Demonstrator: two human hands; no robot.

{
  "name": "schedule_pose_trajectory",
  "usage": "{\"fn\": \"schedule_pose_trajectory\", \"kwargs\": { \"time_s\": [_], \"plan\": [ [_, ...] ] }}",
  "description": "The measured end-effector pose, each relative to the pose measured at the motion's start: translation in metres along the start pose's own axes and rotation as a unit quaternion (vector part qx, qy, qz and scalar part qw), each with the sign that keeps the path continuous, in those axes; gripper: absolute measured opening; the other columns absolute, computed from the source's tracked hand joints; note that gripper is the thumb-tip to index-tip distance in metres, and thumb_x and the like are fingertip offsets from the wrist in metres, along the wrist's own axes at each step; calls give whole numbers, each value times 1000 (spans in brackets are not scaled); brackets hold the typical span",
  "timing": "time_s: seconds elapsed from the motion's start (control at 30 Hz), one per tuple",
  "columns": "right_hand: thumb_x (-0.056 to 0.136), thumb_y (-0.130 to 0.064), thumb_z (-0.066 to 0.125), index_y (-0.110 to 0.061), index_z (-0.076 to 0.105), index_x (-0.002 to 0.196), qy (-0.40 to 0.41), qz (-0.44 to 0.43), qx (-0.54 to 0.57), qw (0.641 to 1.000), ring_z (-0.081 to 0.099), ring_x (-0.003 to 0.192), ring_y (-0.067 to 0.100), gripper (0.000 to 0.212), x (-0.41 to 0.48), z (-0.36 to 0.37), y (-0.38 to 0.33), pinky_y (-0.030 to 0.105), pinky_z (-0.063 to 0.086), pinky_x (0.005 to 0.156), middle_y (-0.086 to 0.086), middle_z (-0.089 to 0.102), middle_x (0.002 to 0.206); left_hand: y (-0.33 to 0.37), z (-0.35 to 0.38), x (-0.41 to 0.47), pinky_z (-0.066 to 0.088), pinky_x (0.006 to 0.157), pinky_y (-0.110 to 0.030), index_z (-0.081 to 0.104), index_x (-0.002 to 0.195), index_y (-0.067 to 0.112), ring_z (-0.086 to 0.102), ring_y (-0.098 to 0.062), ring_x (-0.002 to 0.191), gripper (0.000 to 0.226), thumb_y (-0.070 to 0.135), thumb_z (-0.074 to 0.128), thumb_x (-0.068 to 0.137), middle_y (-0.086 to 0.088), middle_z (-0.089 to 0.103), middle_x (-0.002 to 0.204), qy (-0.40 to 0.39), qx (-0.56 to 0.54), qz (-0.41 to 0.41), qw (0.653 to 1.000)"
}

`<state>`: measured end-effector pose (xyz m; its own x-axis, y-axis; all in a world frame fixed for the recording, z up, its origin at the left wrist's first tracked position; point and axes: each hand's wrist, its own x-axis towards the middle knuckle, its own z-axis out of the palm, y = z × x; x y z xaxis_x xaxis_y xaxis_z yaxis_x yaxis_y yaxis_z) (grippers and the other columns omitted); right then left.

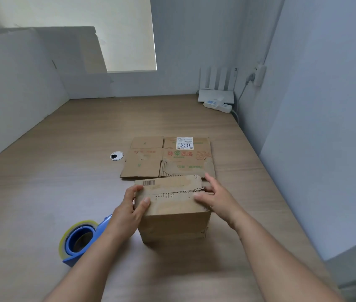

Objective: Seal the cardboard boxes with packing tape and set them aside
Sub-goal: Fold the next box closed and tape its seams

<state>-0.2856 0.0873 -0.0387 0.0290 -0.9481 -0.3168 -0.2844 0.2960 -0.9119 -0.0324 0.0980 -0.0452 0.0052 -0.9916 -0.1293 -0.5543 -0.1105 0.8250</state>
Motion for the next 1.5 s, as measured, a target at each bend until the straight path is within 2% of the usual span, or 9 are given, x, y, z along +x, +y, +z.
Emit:
{"fn": "schedule_pose_trajectory", "kwargs": {
  "time_s": [0.1, 0.17, 0.33, 0.47, 0.67, 0.83, 1.07, 1.23, 1.5],
  "plan": [
    [54, -81, 66, -30, 31, 145, -39, 151, 39, 987, 48, 125, 29, 110, -2, 5, 11, 53, 36, 93, 4, 45, 144, 0, 0, -3, 45, 90, -31, 36, 135, 31, 56, -18, 107, 40, 36, 49, 97, 7, 49, 122, 0, -7, 1, 1000],
    [54, -84, 60, -31, 51, 130, -90, 198, 83, 973, 54, 115, 30, 93, -5, 8, 15, 53, 37, 94, 8, 57, 130, -1, -1, -4, 44, 90, -31, 36, 136, 31, 55, -17, 108, 40, 36, 47, 98, 8, 48, 123, 1, -7, 2, 1000],
    [83, -66, 47, -31, 62, 114, -103, 164, 140, 971, 63, 97, 23, 49, -5, 12, 21, 35, 49, 72, 5, 70, 108, -1, -1, -5, 43, 92, -32, 34, 137, 32, 54, -20, 110, 41, 36, 46, 98, 8, 46, 123, -2, 15, -6, 1000],
    [84, -67, 48, -31, 62, 116, -72, 129, 81, 986, 60, 105, 22, 51, 5, 8, 21, 43, 47, 94, 2, 68, 112, 7, 4, -3, 42, 92, -33, 31, 137, 33, 52, -26, 112, 42, 41, 44, 98, 6, 47, 119, -6, 65, -21, 998],
    [66, -82, 58, -30, 35, 144, -35, 66, 156, 985, 65, 102, 14, 96, 34, -1, 26, 39, 53, 87, -6, 67, 116, 4, 9, -8, 45, 90, -33, 32, 136, 36, 55, -20, 110, 40, 42, 43, 98, 2, 54, 130, -13, 51, -9, 999],
    [91, -64, 36, -23, 59, 124, -87, 53, 143, 984, 65, 108, 16, 58, 42, 11, 9, 31, 48, 95, 0, 69, 116, 5, 8, -11, 38, 85, -27, 28, 141, 30, 48, -15, 108, 43, 35, 40, 100, 3, 47, 136, 10, 48, 0, 999],
    [71, -88, 33, -38, 61, 119, -91, 88, 73, 989, 64, 109, 16, 74, 50, 10, 8, 42, 42, 105, -7, 71, 112, 6, 11, -13, 40, 86, -28, 24, 143, 31, 47, -12, 105, 49, 37, 43, 99, 12, 44, 126, 20, 50, 13, 998],
    [75, -88, 21, -35, 69, 104, -48, 94, 65, 992, 58, 117, 31, 77, 41, 5, 24, 39, 37, 108, 15, 64, 122, 9, 12, -8, 39, 86, -27, 27, 142, 30, 49, -15, 108, 47, 34, 44, 99, 7, 46, 134, 32, 40, 2, 999],
    [61, -93, 29, -25, 73, 95, -14, 120, 65, 991, 64, 105, 22, 88, 43, 3, 15, 39, 43, 103, 2, 73, 101, 19, 14, -11, 37, 83, -28, 31, 140, 31, 46, -13, 108, 49, 48, 40, 95, 9, 45, 126, 26, 47, 0, 999]
  ]
}}
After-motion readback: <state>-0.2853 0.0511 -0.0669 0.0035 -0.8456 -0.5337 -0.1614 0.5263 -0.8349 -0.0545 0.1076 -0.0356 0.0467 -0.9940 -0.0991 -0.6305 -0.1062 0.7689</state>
